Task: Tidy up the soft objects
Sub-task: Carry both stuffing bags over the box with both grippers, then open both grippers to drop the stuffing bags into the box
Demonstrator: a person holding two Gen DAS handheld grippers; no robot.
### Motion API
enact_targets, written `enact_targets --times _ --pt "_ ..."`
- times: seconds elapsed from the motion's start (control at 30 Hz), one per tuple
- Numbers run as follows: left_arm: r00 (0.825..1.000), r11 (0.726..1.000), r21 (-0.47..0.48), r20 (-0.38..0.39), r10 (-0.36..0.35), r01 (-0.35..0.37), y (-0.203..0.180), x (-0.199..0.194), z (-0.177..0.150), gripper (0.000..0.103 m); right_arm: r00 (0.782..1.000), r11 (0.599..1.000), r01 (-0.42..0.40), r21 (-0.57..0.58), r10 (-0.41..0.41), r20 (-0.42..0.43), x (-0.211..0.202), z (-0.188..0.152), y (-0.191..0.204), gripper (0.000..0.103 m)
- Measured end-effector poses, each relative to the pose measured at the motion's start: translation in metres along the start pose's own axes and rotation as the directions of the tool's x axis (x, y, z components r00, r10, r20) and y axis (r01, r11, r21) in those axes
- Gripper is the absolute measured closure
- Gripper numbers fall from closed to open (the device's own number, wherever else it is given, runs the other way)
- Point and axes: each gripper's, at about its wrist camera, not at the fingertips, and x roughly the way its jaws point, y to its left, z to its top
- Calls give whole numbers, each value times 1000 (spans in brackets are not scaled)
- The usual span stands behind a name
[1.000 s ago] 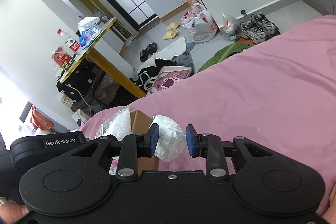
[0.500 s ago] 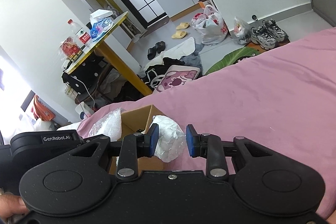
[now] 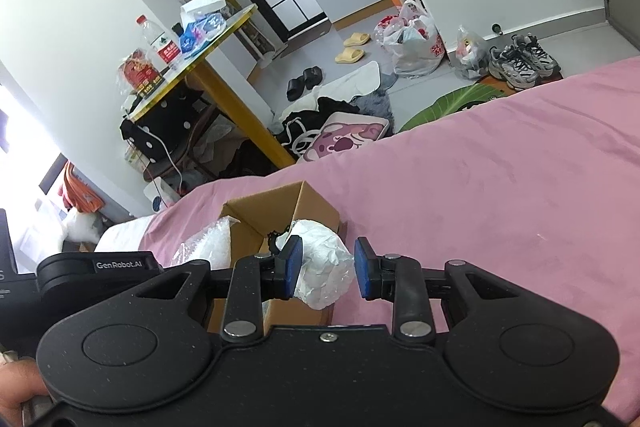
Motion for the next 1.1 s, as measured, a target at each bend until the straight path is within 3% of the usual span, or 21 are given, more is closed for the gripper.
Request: enact_targets --times 0.3,0.53,0.83,1.1 --pt "996 998 -50 -77 35 -39 34 20 3 80 999 1000 -7 -28 6 -43 23 -6 17 75" --pt "996 998 -40 -67 53 -56 50 19 12 70 996 998 -40 -57 35 -85 43 -10 43 75" --pt "996 997 -62 -81 41 -46 65 19 21 68 992 995 -78 -60 71 -106 69 -3 75 75" --pt "996 998 -46 -70 48 -52 70 15 26 53 993 997 -66 -29 63 -98 94 7 86 70"
